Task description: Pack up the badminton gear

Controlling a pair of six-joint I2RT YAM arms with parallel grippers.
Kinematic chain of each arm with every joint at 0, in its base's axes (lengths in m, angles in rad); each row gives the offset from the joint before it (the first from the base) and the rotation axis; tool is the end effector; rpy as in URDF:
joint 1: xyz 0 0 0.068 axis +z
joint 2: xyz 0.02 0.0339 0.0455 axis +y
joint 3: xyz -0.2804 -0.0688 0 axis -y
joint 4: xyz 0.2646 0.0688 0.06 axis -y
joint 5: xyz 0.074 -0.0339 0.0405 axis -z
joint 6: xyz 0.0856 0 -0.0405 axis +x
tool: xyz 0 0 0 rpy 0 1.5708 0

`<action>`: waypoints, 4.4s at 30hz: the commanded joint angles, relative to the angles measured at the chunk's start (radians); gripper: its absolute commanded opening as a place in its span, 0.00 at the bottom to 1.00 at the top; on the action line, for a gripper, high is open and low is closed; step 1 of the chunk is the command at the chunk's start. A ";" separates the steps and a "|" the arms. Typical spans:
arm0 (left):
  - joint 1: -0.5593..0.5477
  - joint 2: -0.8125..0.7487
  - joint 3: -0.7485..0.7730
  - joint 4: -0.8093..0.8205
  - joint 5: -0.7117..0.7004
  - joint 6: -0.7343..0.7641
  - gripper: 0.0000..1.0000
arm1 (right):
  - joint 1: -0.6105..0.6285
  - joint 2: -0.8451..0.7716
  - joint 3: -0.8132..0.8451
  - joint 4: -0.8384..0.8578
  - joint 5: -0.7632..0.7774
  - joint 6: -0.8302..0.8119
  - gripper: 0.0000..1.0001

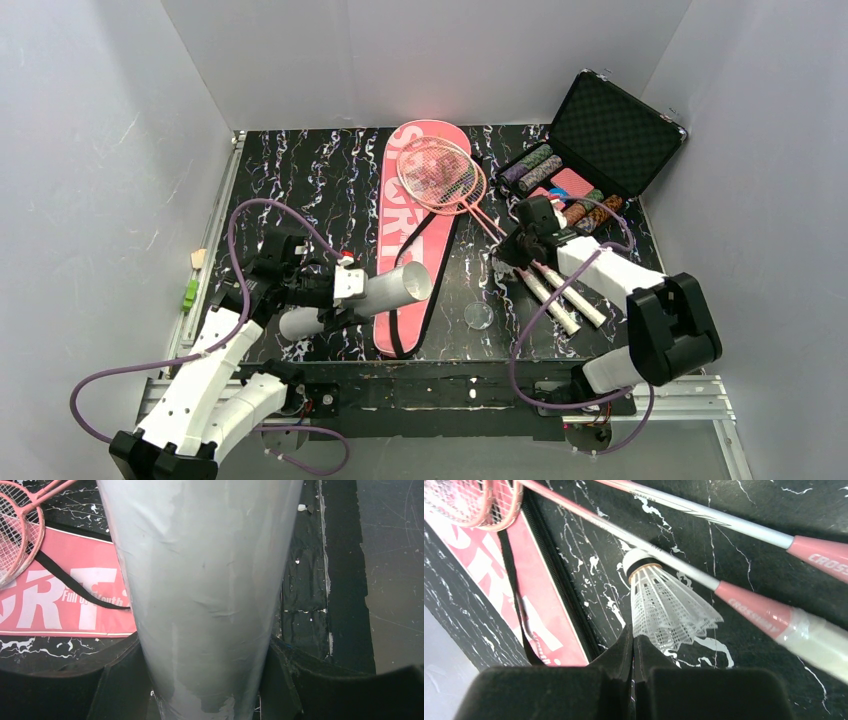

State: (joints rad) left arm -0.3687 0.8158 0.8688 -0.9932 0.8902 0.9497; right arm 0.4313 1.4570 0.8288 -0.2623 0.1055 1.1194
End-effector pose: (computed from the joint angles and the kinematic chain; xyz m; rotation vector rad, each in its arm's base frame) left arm 0.1293 -0.1213 0.2884 1.6075 1.5194 -0.7947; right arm 0.3105 0.1329 0.1614 0.8991 2.3690 0.5321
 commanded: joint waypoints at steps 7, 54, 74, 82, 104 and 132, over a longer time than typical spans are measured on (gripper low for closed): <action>-0.004 -0.017 -0.003 0.005 0.013 0.014 0.33 | 0.058 -0.263 0.104 -0.106 -0.149 -0.192 0.01; -0.004 0.003 -0.014 -0.020 -0.027 0.096 0.32 | 0.582 -0.066 0.894 -0.662 -0.522 -0.638 0.01; -0.005 -0.004 -0.013 -0.028 -0.020 0.096 0.31 | 0.593 -0.243 0.761 -0.494 -0.422 -0.555 0.56; -0.004 -0.004 -0.002 -0.029 -0.010 0.089 0.31 | 0.587 -0.305 0.614 -0.483 -0.274 -0.515 0.58; -0.004 -0.001 0.033 -0.019 0.027 0.063 0.31 | 0.595 -0.275 0.435 -0.331 -0.151 -0.432 0.55; -0.004 0.012 0.023 -0.002 0.016 0.049 0.30 | 0.620 -0.511 0.339 -0.317 0.119 -0.340 0.78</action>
State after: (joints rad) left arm -0.3687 0.8471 0.8803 -1.0138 0.8745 0.9749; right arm 1.0805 1.0798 1.1774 -0.5220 0.1383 0.7609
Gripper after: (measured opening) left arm 0.618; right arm 0.773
